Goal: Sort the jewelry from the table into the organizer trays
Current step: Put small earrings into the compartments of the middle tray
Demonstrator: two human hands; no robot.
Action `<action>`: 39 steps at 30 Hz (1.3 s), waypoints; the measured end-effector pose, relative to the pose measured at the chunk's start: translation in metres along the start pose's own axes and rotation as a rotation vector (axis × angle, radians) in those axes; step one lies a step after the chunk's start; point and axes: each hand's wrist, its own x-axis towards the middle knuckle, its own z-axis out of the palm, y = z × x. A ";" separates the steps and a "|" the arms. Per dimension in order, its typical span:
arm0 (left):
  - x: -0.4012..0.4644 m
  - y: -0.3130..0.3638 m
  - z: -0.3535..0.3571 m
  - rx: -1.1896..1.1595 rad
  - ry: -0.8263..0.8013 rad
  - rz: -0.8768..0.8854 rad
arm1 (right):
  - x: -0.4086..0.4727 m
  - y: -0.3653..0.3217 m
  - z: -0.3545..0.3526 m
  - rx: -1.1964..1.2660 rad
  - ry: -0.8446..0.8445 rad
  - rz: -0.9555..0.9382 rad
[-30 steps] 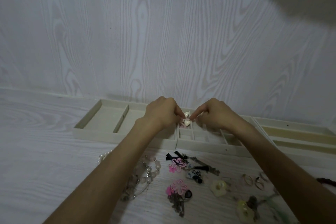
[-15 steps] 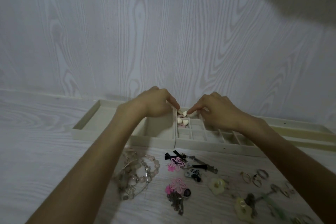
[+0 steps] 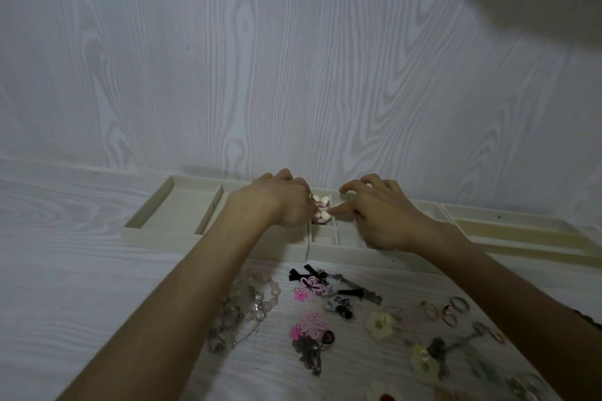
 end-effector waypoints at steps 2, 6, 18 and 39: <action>0.002 0.000 0.001 -0.006 -0.006 -0.006 | 0.000 0.000 -0.001 0.012 -0.009 0.002; 0.001 0.000 0.000 -0.020 0.023 0.016 | 0.008 0.001 -0.006 0.079 -0.040 0.018; -0.004 -0.005 -0.003 -0.239 0.080 0.054 | 0.004 -0.007 -0.001 0.182 0.075 -0.052; 0.000 -0.004 0.000 -0.243 0.136 0.046 | 0.020 -0.003 0.003 0.230 0.162 0.120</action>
